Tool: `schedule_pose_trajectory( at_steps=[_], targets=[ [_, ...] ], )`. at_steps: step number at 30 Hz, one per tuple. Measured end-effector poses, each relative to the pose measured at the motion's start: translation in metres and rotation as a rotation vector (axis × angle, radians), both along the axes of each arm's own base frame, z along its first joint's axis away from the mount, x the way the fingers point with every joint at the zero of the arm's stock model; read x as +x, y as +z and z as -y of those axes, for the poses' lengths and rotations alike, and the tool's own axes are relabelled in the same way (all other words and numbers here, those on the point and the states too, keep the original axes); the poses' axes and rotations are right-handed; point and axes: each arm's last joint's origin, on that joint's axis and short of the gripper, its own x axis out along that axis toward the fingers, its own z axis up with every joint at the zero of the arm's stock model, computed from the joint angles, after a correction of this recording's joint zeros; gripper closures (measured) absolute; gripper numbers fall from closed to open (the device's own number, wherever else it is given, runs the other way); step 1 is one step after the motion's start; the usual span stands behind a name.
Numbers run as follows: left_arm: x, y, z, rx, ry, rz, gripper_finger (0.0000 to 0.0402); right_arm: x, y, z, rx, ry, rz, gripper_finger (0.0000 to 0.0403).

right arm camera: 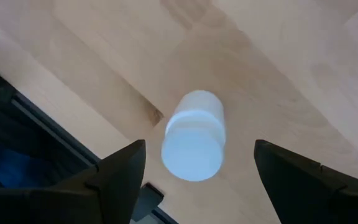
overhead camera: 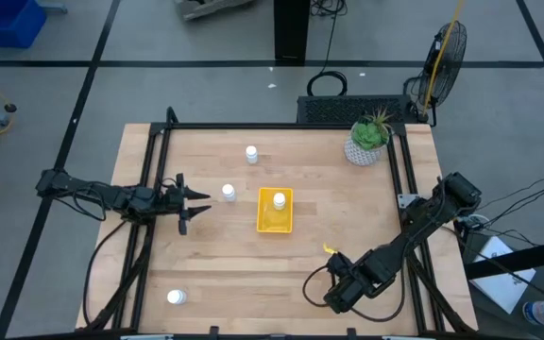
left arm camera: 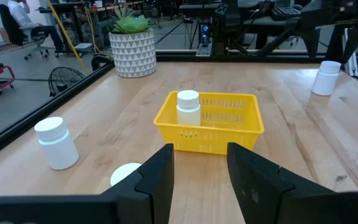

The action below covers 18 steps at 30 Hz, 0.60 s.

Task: Pick and place pill bottles into a basket
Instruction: Put the white pill bottle into the yellow bin

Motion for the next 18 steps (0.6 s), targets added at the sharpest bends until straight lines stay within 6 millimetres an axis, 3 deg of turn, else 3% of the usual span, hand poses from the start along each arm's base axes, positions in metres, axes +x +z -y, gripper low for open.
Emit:
schedule_pose_trajectory(
  at_steps=[18],
  targets=[
    [0.000, 0.000, 0.000, -0.002, 0.000, 0.000, 0.0249, 0.004, -0.013, -0.003, -0.025, 0.022, 0.007, 0.0109]
  ],
)
